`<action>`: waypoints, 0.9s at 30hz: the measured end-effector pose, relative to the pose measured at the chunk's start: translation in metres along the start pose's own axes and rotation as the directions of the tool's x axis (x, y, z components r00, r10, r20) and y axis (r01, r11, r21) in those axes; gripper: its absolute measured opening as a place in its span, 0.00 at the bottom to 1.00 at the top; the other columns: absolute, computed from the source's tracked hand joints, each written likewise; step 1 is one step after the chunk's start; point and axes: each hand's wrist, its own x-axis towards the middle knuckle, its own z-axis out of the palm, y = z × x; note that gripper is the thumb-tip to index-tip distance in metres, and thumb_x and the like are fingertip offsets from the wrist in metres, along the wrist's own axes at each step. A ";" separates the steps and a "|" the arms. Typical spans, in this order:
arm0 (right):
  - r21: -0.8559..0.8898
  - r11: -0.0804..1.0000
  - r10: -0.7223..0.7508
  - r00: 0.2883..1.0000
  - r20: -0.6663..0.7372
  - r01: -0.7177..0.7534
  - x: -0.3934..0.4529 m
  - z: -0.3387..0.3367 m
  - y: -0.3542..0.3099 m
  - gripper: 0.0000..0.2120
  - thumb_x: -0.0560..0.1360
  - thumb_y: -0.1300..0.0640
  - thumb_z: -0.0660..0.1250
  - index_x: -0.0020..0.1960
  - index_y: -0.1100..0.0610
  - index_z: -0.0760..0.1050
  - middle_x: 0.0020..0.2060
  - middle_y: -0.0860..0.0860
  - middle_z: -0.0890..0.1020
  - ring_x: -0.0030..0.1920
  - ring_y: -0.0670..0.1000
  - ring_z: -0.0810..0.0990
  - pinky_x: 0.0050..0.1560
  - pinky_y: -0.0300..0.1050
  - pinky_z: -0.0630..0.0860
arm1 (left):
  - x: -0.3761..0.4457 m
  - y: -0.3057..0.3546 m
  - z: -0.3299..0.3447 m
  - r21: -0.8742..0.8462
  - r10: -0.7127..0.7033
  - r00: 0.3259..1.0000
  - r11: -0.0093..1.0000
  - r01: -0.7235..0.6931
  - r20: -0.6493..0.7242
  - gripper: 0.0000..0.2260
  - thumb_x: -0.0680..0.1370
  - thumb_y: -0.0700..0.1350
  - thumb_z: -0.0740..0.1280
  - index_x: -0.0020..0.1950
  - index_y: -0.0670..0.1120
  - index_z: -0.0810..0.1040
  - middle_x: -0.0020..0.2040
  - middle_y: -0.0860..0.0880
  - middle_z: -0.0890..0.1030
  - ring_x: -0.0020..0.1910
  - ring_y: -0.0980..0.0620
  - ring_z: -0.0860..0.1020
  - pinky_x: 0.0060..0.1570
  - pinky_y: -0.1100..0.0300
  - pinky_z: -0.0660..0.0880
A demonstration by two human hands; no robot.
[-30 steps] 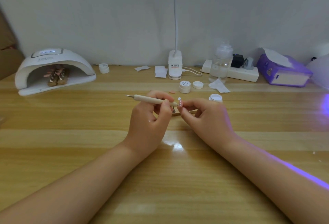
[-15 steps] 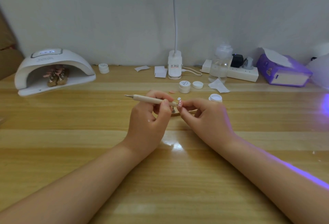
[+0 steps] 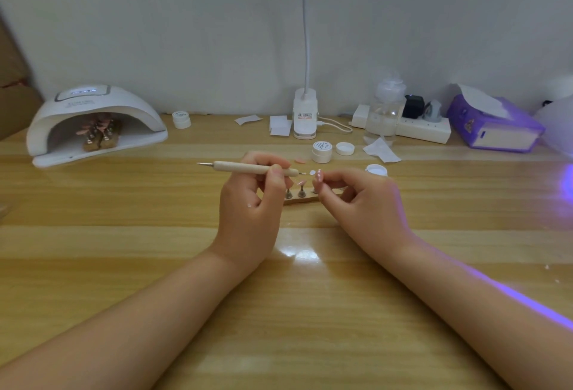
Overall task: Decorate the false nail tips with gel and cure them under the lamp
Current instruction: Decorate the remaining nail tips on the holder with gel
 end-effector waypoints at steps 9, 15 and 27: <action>0.026 0.998 -0.050 0.998 -0.043 0.051 0.001 -0.002 0.001 0.03 0.73 0.56 0.71 0.46 0.50 0.83 0.27 0.32 0.76 0.28 0.46 0.77 0.33 0.39 0.74 | 0.000 -0.002 0.000 -0.036 0.007 1.000 0.999 -0.007 0.000 0.06 0.75 0.51 0.59 0.45 0.54 0.74 0.39 0.52 0.81 0.37 0.52 0.79 0.38 0.65 0.75; -0.062 0.997 -0.055 0.993 -0.106 0.049 0.004 -0.004 0.002 0.03 0.74 0.53 0.70 0.44 0.49 0.82 0.32 0.39 0.80 0.32 0.45 0.76 0.33 0.42 0.73 | 0.000 -0.002 0.000 -0.033 -0.015 1.000 0.999 0.015 0.017 0.06 0.75 0.50 0.59 0.45 0.54 0.74 0.38 0.57 0.80 0.36 0.58 0.78 0.38 0.63 0.75; -0.291 0.945 0.157 0.988 -0.006 -0.152 0.009 -0.002 0.013 0.04 0.72 0.51 0.67 0.38 0.47 0.78 0.23 0.41 0.72 0.30 0.44 0.73 0.32 0.39 0.67 | -0.001 0.000 0.002 0.006 -0.061 0.998 0.998 0.061 0.022 0.06 0.77 0.44 0.59 0.44 0.52 0.74 0.38 0.60 0.81 0.36 0.52 0.79 0.37 0.60 0.75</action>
